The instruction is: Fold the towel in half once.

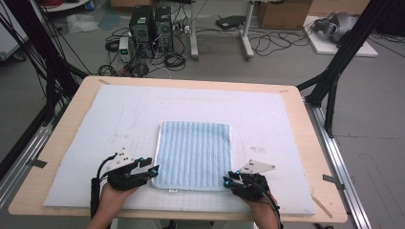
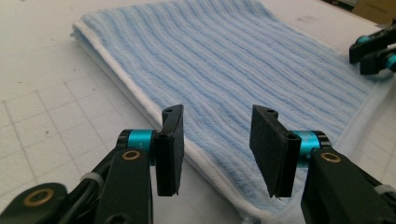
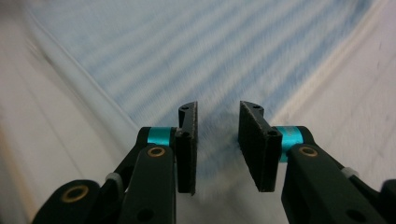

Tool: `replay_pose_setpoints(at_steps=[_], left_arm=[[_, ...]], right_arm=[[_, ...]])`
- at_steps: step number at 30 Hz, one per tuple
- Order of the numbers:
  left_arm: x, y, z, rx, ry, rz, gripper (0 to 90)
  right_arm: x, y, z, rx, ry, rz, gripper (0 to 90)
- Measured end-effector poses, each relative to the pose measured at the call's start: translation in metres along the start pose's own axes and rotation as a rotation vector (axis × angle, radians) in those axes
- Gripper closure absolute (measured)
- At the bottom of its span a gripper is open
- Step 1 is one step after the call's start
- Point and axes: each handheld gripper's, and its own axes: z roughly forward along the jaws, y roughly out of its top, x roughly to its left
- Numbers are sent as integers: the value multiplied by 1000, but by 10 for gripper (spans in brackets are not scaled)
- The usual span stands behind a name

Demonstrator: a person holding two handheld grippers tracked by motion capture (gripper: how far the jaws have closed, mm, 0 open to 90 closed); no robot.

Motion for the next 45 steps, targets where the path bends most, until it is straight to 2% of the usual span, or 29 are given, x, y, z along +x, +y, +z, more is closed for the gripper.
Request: replay_pose_setpoints(at_steps=[2, 6, 11, 13, 16, 25, 29, 35, 37, 40, 42, 45], left_arm=[[5, 2, 0, -6, 8, -9, 548], [16, 7, 3, -20, 18, -43, 543], [32, 18, 11, -36, 25, -69, 510], [39, 22, 16, -29, 24, -84, 503], [51, 29, 28, -29, 31, -138, 454], [77, 53, 64, -6, 74, -154, 433], [83, 57, 81, 14, 77, -158, 468], [87, 54, 101, 89, 84, -168, 547], [86, 55, 102, 85, 85, -144, 636], [82, 56, 102, 79, 80, -94, 810], [81, 57, 101, 70, 89, -77, 846], [81, 59, 99, 49, 88, -79, 848]], right_arm=[[-3, 1, -4, -6, -1, 15, 676], [-15, 4, -14, -89, 0, 72, 654], [-29, 10, -12, -125, -25, 107, 611], [-34, 14, -10, -138, -33, 113, 590], [-42, 20, -6, -143, -38, 117, 573], [-64, 38, 7, -140, -55, 92, 564], [-74, 44, 12, -143, -54, 95, 562], [-87, 52, 17, -161, -59, 125, 528], [-92, 53, 20, -165, -53, 147, 529], [-95, 53, 25, -151, -53, 154, 548], [-96, 55, 27, -145, -73, 150, 556], [-99, 60, 30, -142, -92, 154, 562]])
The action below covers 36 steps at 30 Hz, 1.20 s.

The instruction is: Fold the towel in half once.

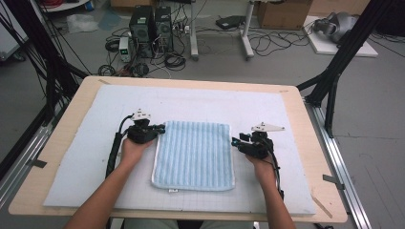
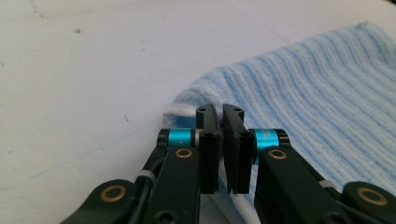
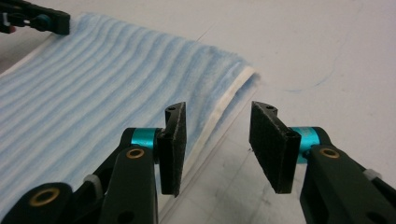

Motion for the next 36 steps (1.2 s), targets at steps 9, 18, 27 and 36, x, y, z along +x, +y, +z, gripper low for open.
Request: replay_pose_setpoints(at_steps=[9, 18, 27, 36], left_arm=[[4, 3, -5, -35, -10, -23, 846], [15, 5, 5, -34, 14, -79, 850], [15, 5, 12, -5, 50, -58, 809], [13, 12, 8, -94, 107, 30, 656]], right_arm=[[8, 10, 38, 91, -26, -27, 783], [9, 21, 45, 71, -100, -64, 859], [9, 19, 52, 112, -165, -75, 848], [4, 23, 43, 43, -246, -53, 666]])
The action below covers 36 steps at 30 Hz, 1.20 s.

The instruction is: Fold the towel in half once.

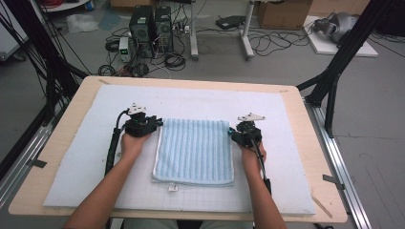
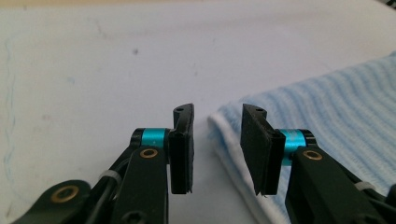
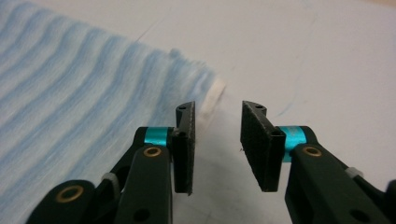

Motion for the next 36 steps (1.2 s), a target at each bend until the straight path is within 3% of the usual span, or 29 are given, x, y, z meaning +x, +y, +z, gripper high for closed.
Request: replay_pose_setpoints(at_steps=[3, 5, 7, 9, 11, 13, 14, 16, 18, 20, 23, 27, 29, 30, 32, 36], left_arm=[[-4, 3, 11, 3, -25, 46, 736], [-5, 3, 21, 72, -40, 56, 798], [-5, 5, 29, 145, -23, 47, 820], [-3, 6, 33, 177, -5, 40, 828], [-3, 6, 34, 179, 0, 23, 830], [-2, 6, 34, 185, 4, 27, 831], [-2, 6, 34, 185, 5, 28, 831], [-2, 6, 34, 176, 5, 14, 823], [2, 6, 32, 159, -22, -13, 757], [5, 6, 27, 132, -19, -2, 691], [11, 6, 16, 113, -74, -15, 632], [12, 3, -1, 23, -128, 47, 630], [10, 1, -10, -23, -160, 102, 625], [10, 1, -13, -42, -172, 106, 614], [9, 0, -18, -57, -202, 82, 584], [10, -2, -26, -70, -201, 47, 485]], right_arm=[[-1, 6, 4, -18, 44, 16, 748], [1, 12, 11, -16, 82, 5, 784], [4, 17, 20, -6, 95, -24, 791], [5, 18, 29, 31, 77, -35, 805], [2, 14, 36, 67, 46, -32, 809], [-5, 11, 37, 46, 61, 28, 826], [-6, 11, 37, 48, 33, 20, 802], [-9, 11, 37, 46, 30, 30, 793], [-9, 12, 34, 51, 8, 5, 792], [-8, 13, 28, 30, 4, -16, 789], [-12, 16, 14, -15, 22, -12, 728], [-22, 12, -6, -44, 43, -11, 689], [-27, 8, -17, -54, 55, -11, 663], [-29, 7, -21, -40, 67, 1, 630], [-31, 2, -31, -67, 88, 17, 588], [-33, -8, -50, -94, 113, 52, 478]])
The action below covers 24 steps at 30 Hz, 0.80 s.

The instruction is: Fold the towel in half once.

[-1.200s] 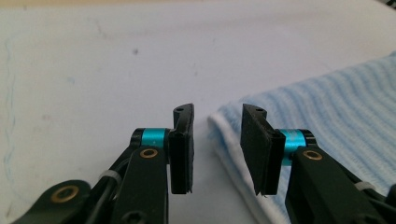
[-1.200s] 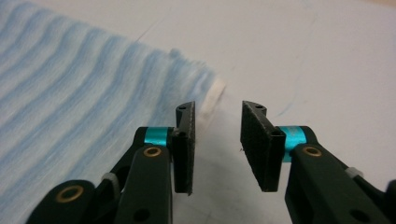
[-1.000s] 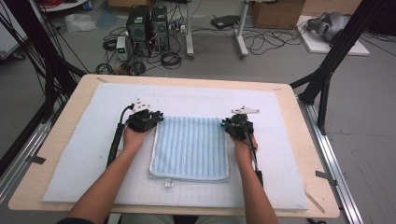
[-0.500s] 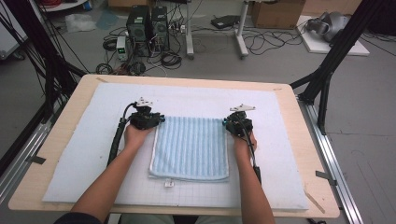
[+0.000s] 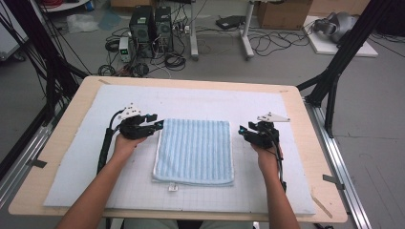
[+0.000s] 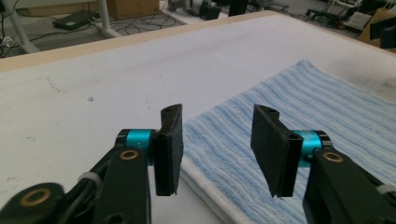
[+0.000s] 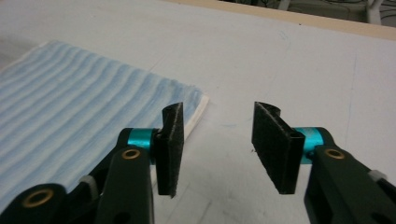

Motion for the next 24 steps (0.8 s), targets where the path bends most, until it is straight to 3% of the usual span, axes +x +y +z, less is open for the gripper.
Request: replay_pose_setpoints(at_steps=[2, 5, 7, 11, 19, 24], left_arm=[[0, 0, -2, 15, -15, -33, 376], [-3, 1, -7, 14, -6, 5, 313], [-4, 0, -10, -9, -2, -27, 231], [-7, -4, -15, -29, 1, -29, 188], [-6, -5, -19, -58, 10, -37, 189], [-7, -5, -18, -58, 10, -32, 194]], right_arm=[[0, -5, -8, -8, 6, 21, 408], [-1, -12, -17, -9, 15, 20, 298], [-2, -18, -22, -6, -4, 23, 210], [-7, -26, -27, -14, -24, 19, 118], [-13, -27, -30, -58, 7, -22, 114], [-16, -27, -30, -69, -1, -12, 113]])
